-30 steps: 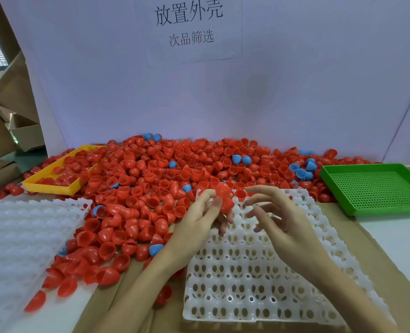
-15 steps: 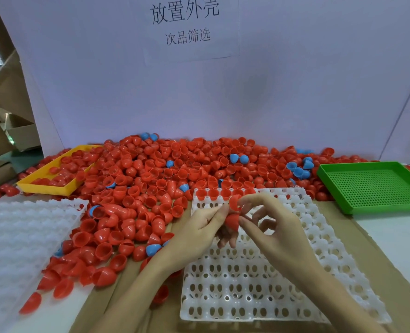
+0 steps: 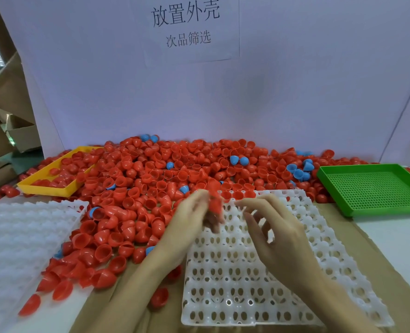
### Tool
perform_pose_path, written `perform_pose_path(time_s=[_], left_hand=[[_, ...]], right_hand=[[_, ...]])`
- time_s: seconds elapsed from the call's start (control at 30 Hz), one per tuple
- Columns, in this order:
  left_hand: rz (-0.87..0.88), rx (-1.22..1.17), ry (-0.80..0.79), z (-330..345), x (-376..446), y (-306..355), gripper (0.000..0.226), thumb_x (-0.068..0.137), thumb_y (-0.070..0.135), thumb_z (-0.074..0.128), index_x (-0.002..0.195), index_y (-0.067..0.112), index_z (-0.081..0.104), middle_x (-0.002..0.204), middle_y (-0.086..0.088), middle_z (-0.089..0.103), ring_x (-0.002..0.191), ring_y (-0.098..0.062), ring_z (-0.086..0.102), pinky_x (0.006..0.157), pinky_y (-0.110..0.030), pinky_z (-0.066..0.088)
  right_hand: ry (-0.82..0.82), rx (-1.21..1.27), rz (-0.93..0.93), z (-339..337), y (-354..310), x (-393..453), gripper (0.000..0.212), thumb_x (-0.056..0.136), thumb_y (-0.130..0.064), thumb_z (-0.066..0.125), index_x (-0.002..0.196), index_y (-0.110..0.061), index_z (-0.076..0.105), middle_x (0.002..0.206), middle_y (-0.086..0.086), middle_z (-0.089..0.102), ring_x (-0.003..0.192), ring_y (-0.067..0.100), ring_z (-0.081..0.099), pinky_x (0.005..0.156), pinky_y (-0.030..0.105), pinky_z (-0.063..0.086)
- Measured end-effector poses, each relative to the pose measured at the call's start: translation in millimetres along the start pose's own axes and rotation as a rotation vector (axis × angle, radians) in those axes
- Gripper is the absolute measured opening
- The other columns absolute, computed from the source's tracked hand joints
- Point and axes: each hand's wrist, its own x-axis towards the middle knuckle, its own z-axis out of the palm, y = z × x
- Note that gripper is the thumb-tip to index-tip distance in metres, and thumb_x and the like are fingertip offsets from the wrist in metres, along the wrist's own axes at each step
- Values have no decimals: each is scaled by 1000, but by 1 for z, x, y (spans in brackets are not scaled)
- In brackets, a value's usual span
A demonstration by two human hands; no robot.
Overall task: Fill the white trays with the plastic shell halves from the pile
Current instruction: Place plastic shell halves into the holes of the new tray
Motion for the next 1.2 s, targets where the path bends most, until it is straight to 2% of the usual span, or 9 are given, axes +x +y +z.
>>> perform_pose_path(time_s=[0.13,0.23,0.43,0.6,0.8,0.9,1.03,1.1,1.2], left_hand=[[-110,-640,391,-58,18,6,51,114,38,33,142,-2,50,121,-18,75,107,-23,75,89,-34,56],[-68,-650,470,-100,22,2,56,114,35,39,159,3,32,145,-11,63,122,-17,67,100,-37,53],[58,305,597,-113,31,-23,23,106,16,61,127,18,68,120,3,74,108,-8,71,104,-38,56],[29,1133,335,-96,46,-44,40,108,38,53,137,13,65,148,-2,55,136,-17,43,117,-37,34],[-124,1376,298,-96,51,-50,50,110,48,36,145,18,54,150,3,53,137,-23,38,115,-39,27],[-70,1390,313,-97,49,-52,41,111,35,37,140,19,62,148,6,50,130,-25,39,110,-40,30],[280,1235,429,-92,39,-38,22,107,17,56,115,16,77,125,6,63,114,-21,52,97,-36,35],[427,1051,442,-85,29,-23,11,99,17,71,103,24,79,114,15,67,111,-17,57,97,-34,36],[410,639,311,-68,13,0,13,88,34,83,99,32,76,107,11,74,111,-18,64,99,-31,45]], right_hand=[[23,57,96,-2,3,3,29,100,-2,61,119,-23,68,106,-15,61,83,9,64,64,13,49],[-3,75,129,0,3,3,30,100,-2,60,118,-24,68,107,-17,61,85,10,65,64,12,48],[-47,78,120,1,0,1,30,100,-1,59,118,-24,69,106,-20,61,82,11,67,63,17,52],[-88,88,169,2,3,0,29,101,-3,58,115,-25,70,107,-16,63,81,11,68,64,18,52],[-107,89,187,0,3,0,29,101,-2,58,113,-25,70,107,-17,62,82,12,68,65,16,52],[-121,91,199,-1,3,0,29,101,-2,58,113,-25,71,107,-18,62,82,11,68,66,17,52],[-120,98,206,-2,3,0,30,101,-1,58,111,-25,71,106,-20,62,82,12,68,65,18,52],[-115,101,206,-2,4,0,30,100,1,58,110,-25,72,105,-19,62,82,13,68,66,19,52],[-114,99,204,-2,4,0,30,100,1,58,110,-24,71,104,-19,63,81,12,68,64,20,53]])
